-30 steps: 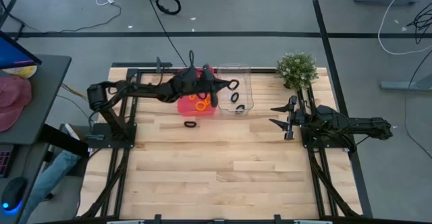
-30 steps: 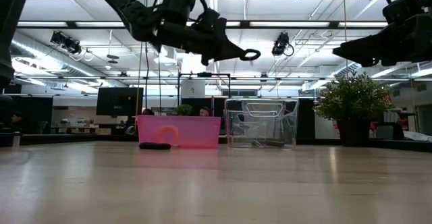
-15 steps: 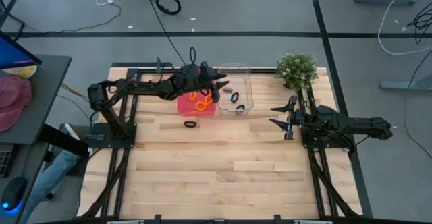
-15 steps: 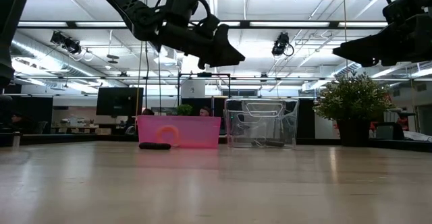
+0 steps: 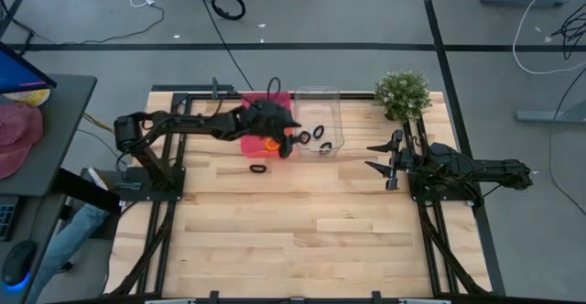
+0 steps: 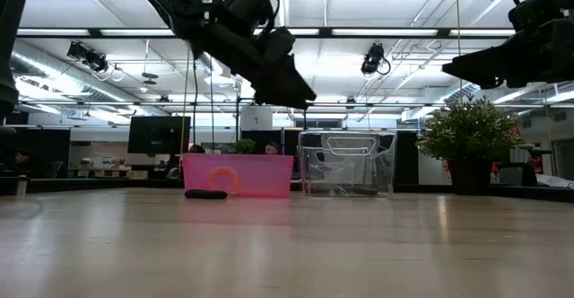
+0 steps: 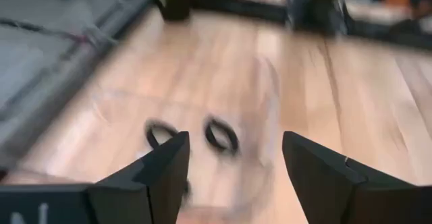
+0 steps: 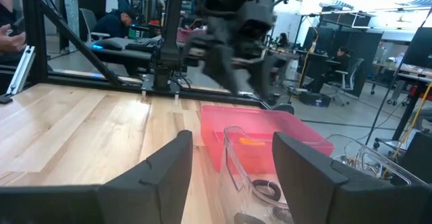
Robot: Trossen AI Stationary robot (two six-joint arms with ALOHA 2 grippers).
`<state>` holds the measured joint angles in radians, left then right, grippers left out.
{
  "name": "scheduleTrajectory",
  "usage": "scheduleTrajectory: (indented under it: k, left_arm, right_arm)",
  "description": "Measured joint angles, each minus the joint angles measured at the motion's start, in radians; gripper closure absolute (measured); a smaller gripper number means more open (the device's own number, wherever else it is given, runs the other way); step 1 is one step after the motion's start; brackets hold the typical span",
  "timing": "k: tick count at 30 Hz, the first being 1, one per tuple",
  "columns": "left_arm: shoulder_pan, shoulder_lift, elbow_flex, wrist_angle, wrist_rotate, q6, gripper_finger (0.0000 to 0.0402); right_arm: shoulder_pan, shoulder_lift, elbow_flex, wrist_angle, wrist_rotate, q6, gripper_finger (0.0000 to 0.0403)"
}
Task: Sort spring keychains
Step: Put the black spring keychain into the transparent bin
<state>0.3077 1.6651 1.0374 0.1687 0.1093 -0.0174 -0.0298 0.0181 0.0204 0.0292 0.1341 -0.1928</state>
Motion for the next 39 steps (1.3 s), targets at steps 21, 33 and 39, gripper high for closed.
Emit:
scheduleTrajectory:
  k: [21, 33, 39]
  left_arm:
    - [-0.256, -0.205, -0.193, -0.52, -0.064, 0.03, 0.0217]
    - [-0.256, -0.312, -0.396, -0.424, -0.252, 0.029, 0.0227]
    - [-0.232, -0.306, -0.445, -0.395, -0.289, 0.029, 0.0227]
  right_arm:
    - [0.0, 0.0, 0.0, 0.0, 0.0, 0.0, 0.0195]
    - [0.0, 0.0, 0.0, 0.0, 0.0, 0.0, 0.0195]
    - [0.0, 0.0, 0.0, 0.0, 0.0, 0.0, 0.0195]
